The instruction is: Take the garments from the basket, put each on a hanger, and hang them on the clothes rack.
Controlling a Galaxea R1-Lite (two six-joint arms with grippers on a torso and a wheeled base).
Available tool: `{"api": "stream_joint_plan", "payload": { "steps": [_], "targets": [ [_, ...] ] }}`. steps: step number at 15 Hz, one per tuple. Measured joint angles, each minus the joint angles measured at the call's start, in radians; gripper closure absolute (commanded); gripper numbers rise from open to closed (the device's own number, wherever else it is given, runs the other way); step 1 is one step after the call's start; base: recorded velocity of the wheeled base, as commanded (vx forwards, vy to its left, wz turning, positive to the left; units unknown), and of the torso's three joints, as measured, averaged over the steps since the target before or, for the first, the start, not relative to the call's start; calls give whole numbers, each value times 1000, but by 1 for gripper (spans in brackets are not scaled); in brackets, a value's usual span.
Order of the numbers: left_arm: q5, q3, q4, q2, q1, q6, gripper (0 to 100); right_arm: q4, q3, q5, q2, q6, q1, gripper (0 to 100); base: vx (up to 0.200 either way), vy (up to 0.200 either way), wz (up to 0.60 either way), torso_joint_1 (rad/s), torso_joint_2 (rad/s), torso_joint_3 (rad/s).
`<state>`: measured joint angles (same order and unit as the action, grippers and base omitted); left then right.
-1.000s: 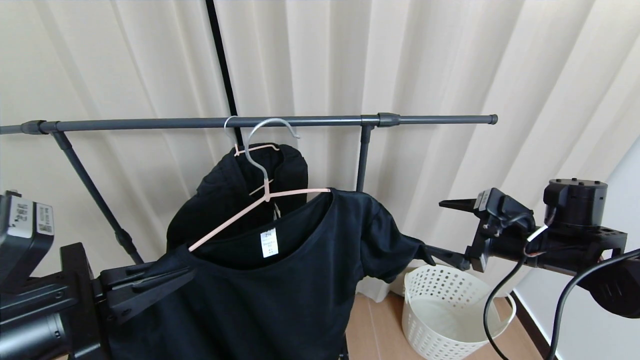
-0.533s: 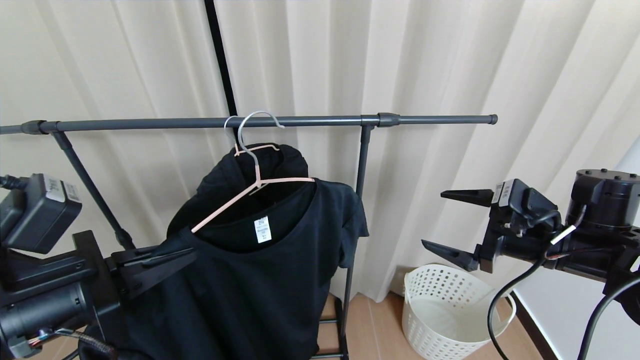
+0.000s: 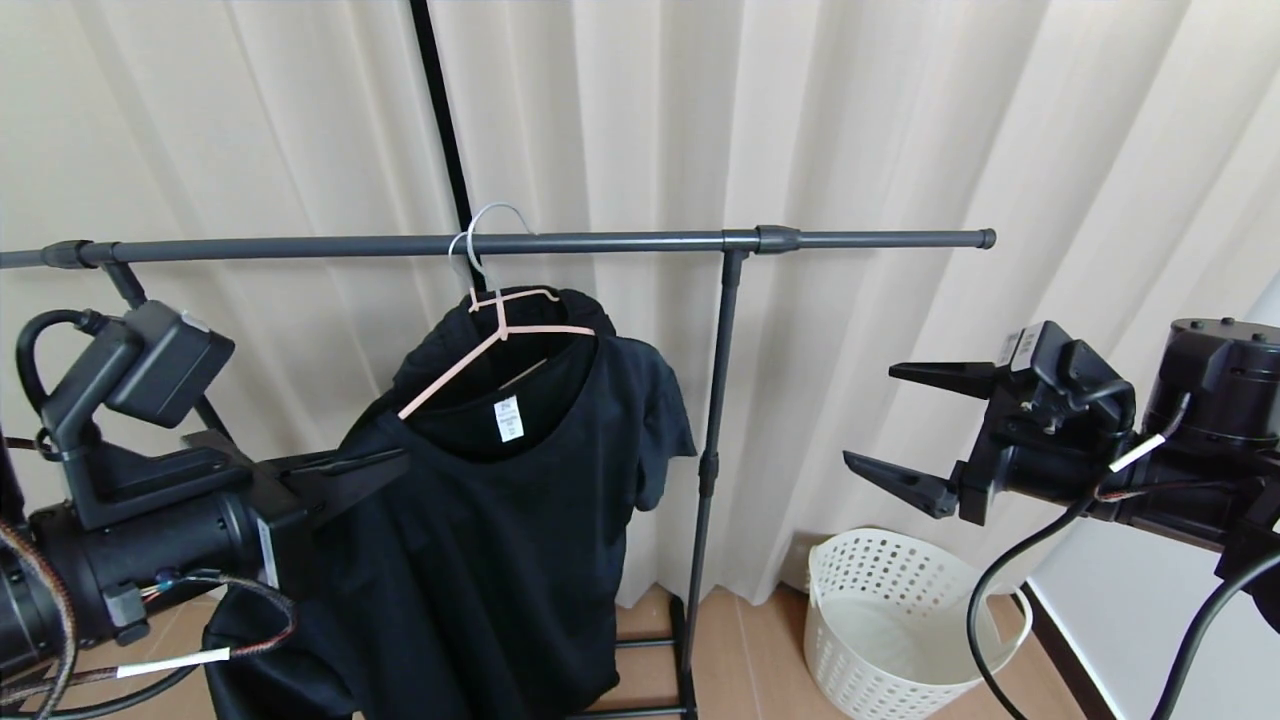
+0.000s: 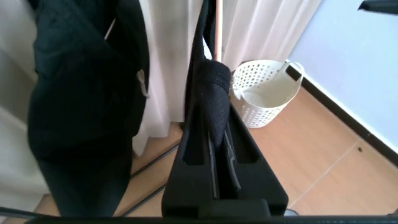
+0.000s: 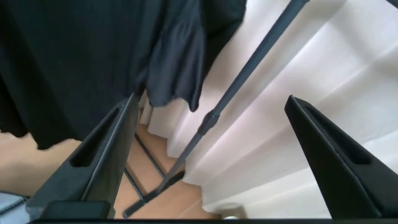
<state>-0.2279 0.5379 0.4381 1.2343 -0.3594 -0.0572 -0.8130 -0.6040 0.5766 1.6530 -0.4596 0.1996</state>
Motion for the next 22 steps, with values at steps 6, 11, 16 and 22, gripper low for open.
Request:
{"api": "stream_joint_plan", "payload": {
  "steps": [6, 11, 16, 22],
  "targets": [
    [79, 76, 2, 111, -32, 35, 100, -1, -5, -21, -1, 0, 4, 0, 0, 0, 0, 0, 0, 0],
    [80, 159, 2, 219, -30, 44, 100, -1, -1, -23, -6, -2, 5, 0, 0, 0, 0, 0, 0, 0],
    [103, 276, 2, 332, -24, 110, 100, -1, 4, -23, -23, -2, 6, 0, 0, 0, 0, 0, 0, 0],
    [104, 398, 2, 447, 6, 131, 100, -1, 5, -23, -32, -3, 6, 0, 0, 0, 0, 0, 0, 0]
  ]
}}
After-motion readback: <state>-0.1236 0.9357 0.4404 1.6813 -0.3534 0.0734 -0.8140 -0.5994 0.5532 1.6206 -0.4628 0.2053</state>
